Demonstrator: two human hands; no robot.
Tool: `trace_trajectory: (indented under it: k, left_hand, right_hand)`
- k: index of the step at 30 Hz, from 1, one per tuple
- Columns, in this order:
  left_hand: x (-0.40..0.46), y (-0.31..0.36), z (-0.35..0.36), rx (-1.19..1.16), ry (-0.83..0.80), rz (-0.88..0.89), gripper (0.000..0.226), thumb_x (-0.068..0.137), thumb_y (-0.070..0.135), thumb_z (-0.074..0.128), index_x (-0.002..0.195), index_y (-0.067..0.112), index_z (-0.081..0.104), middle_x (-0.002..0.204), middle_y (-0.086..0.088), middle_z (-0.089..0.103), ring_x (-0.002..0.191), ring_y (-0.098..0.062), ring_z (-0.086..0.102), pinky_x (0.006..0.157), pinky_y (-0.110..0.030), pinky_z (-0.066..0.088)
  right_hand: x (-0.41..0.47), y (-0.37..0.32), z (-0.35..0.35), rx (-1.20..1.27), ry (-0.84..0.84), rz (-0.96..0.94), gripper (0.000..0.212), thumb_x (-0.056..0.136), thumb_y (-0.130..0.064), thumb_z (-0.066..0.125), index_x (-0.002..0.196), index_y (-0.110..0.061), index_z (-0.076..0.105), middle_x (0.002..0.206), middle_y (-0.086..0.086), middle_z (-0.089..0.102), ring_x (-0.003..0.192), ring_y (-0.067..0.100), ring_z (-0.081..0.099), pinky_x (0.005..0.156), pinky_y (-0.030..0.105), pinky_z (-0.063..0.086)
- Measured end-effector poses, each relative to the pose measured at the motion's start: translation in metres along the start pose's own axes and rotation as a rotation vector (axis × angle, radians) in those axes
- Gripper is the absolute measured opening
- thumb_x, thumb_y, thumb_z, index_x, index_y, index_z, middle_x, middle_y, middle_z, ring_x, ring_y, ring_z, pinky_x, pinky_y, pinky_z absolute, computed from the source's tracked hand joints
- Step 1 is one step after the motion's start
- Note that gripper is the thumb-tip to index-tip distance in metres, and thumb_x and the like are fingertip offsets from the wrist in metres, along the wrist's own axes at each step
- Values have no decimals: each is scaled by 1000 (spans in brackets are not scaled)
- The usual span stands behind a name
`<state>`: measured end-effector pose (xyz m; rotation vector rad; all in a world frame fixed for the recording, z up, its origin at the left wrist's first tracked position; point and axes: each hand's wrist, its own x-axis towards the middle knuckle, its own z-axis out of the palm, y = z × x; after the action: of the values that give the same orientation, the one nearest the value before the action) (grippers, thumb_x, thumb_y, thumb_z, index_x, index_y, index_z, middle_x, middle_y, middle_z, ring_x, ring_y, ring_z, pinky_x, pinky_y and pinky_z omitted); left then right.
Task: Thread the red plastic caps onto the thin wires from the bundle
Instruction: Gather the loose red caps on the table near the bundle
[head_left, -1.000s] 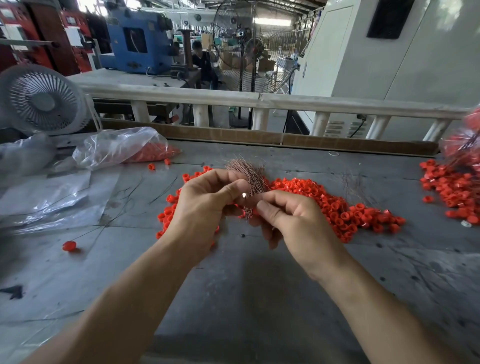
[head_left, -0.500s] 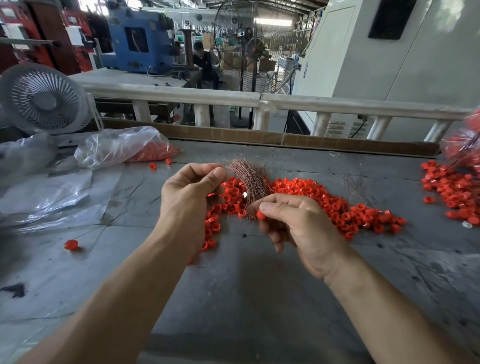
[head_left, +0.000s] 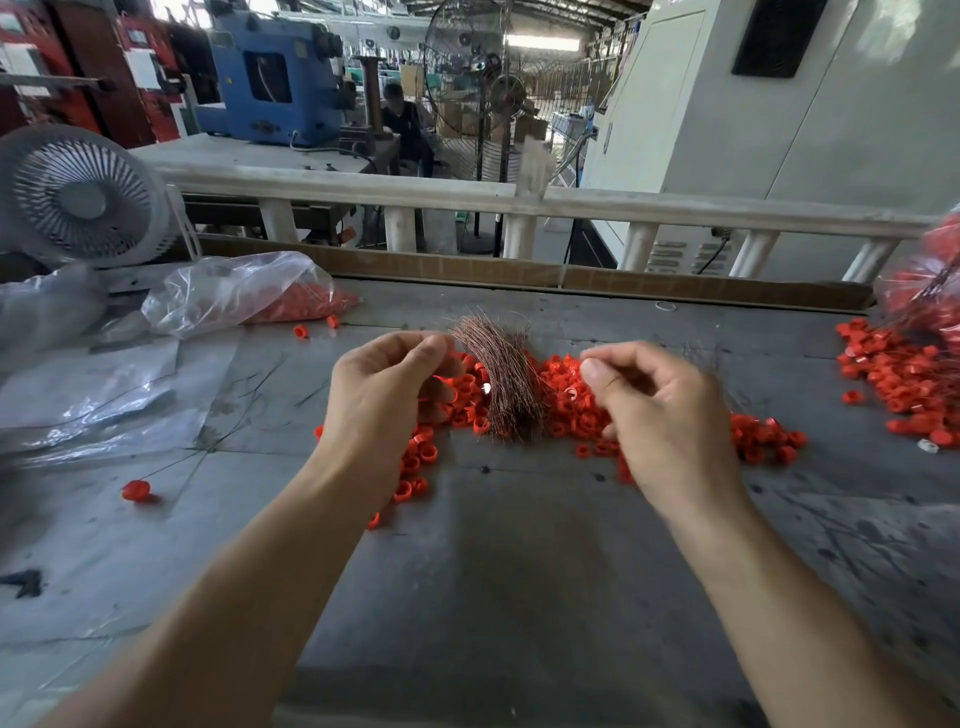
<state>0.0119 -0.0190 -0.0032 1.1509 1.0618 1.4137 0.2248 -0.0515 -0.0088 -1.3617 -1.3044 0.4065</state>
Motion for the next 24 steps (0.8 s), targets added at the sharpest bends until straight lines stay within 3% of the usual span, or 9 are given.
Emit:
trace_trajectory:
  k: [3,7,10,18,24]
  left_hand:
    - [-1,-2,3,109,-16,16,22,98,19,66,81,22,78,80,-4,76,63,-14,61,62,-34,49]
    - [-5,-4,7,189,-59,50,19,99,16,65,85,20,77,78,-2,76,62,-11,61,65,-38,49]
    - [-6,-5,9,203,-66,46,15,99,16,65,90,18,77,77,0,76,62,-10,61,66,-37,49]
    - [-6,-6,7,231,-91,59,16,99,17,65,87,19,76,78,-1,76,62,-10,62,67,-40,50]
    - [-6,-7,7,238,-103,64,16,98,18,66,86,19,76,77,-1,76,61,-11,61,67,-41,48]
  right_hand:
    - [13,7,-16,-138,144,-12,6,92,-28,74,87,-31,76,80,-18,73,76,-3,66,67,7,45]
    - [29,23,-40,-396,279,66,13,90,-30,73,101,-26,77,94,-6,76,90,17,70,83,31,54]
    - [37,37,-59,-585,269,184,18,88,-33,74,105,-25,75,98,-3,78,96,28,70,83,36,54]
    - [46,51,-83,-786,227,435,8,83,-33,74,80,-26,72,99,10,76,98,38,68,94,46,54]
    - [49,51,-83,-833,173,473,16,82,-36,77,92,-24,75,105,11,75,106,37,66,98,46,51]
